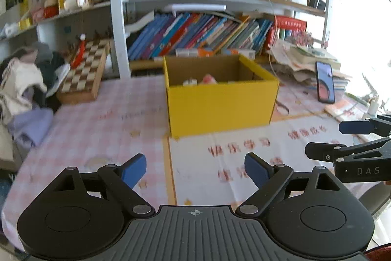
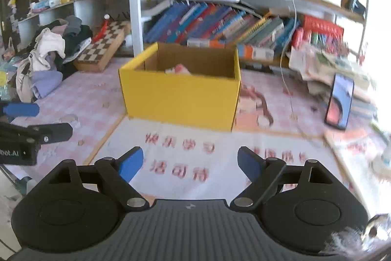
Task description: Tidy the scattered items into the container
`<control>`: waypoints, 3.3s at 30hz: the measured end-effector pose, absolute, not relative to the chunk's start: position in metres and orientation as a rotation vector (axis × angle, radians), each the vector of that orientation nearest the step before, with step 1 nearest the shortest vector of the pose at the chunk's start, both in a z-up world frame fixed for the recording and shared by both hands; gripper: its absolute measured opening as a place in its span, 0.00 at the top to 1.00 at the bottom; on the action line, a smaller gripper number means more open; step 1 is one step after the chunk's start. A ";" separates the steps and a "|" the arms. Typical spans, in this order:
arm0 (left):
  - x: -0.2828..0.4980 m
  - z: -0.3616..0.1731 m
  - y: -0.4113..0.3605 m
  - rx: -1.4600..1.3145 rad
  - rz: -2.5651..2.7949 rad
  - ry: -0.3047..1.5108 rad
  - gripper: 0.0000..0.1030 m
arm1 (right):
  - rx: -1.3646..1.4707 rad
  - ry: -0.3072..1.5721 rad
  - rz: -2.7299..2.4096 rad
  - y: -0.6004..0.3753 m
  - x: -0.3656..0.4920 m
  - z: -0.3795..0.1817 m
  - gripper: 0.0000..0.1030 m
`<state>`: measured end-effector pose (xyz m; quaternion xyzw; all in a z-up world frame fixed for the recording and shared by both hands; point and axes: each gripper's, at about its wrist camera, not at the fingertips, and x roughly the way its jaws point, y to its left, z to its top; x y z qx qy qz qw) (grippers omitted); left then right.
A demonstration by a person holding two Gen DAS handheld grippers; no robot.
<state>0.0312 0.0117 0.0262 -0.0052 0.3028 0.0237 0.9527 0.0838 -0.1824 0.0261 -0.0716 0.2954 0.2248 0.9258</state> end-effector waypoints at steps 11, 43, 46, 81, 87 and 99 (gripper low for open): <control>0.011 -0.001 -0.004 0.046 0.040 0.693 0.13 | -0.181 0.677 0.473 -0.172 0.059 0.004 0.08; -0.004 -0.005 0.006 -0.035 0.102 0.729 0.01 | -0.218 0.713 0.498 -0.169 0.049 -0.001 0.01; -0.004 -0.005 0.008 -0.042 0.106 0.731 0.01 | -0.222 0.714 0.501 -0.167 0.049 -0.001 0.01; -0.009 -0.009 0.017 -0.051 0.122 0.753 0.00 | -0.245 0.719 0.516 -0.162 0.048 0.000 0.00; -0.010 -0.009 0.018 -0.055 0.127 0.756 0.00 | -0.251 0.719 0.521 -0.160 0.047 -0.001 0.00; -0.009 -0.009 0.019 -0.056 0.133 0.760 0.00 | -0.252 0.721 0.527 -0.158 0.048 -0.002 0.00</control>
